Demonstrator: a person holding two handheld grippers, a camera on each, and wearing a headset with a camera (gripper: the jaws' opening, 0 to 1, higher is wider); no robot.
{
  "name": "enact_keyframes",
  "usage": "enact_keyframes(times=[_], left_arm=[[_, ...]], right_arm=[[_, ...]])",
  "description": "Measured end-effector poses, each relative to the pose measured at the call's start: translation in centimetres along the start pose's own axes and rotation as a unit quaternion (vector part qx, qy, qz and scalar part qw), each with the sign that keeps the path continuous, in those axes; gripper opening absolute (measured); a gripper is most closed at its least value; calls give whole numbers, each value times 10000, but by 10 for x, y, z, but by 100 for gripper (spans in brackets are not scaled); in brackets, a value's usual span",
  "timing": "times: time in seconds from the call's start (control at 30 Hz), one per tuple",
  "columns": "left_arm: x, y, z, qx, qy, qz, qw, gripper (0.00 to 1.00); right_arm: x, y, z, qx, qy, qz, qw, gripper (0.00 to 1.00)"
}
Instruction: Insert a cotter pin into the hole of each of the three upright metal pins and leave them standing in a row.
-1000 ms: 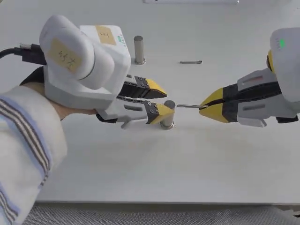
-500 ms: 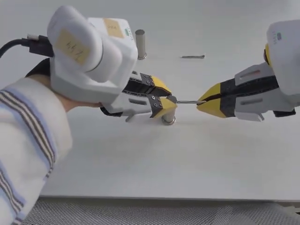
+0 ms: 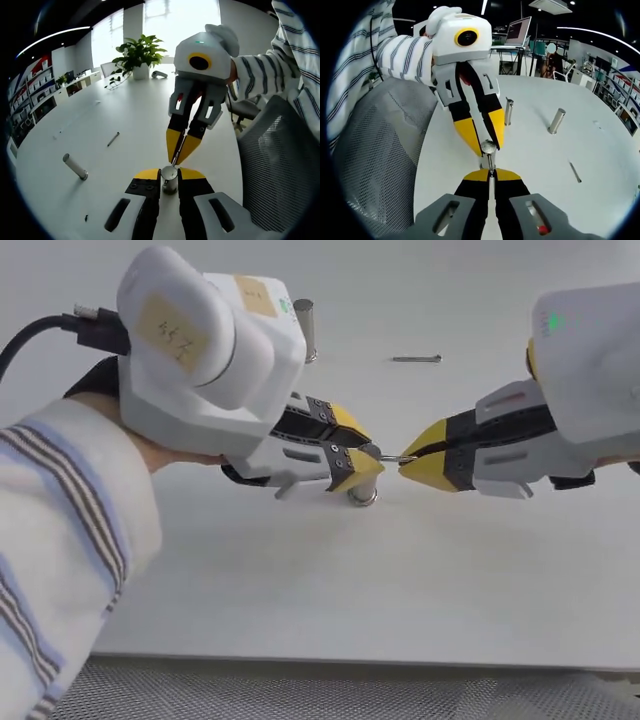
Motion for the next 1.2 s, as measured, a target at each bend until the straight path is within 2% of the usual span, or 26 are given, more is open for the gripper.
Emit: enact_keyframes(times=[0.43, 0.6, 0.87, 1.0, 1.2], left_arm=[[0, 0, -1, 6, 6, -22, 10000, 10], [0, 0, -1, -17, 13, -9, 10000, 10], [0, 0, -1, -20, 34, 22, 10000, 10], [1, -1, -2, 11, 46, 55, 10000, 10], [1, -1, -2, -14, 43, 60, 10000, 10]], right_arm=[[-8, 5, 7, -12, -51, -162, 9999, 0], [-12, 8, 0, -11, -201, -89, 9998, 10], [-7, 6, -9, 66, -97, -101, 9999, 6], [-7, 7, -8, 69, -110, -105, 9999, 1], [-11, 7, -4, 30, -150, -115, 9998, 0]])
Point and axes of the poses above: the centre of the closed fingertips' face, and the gripper's own axes: z roughly forward along the fingers, y roughly to its left, x roughly out of its underside, the point moved 3 cm from there along -z, roughly backward along the fingers
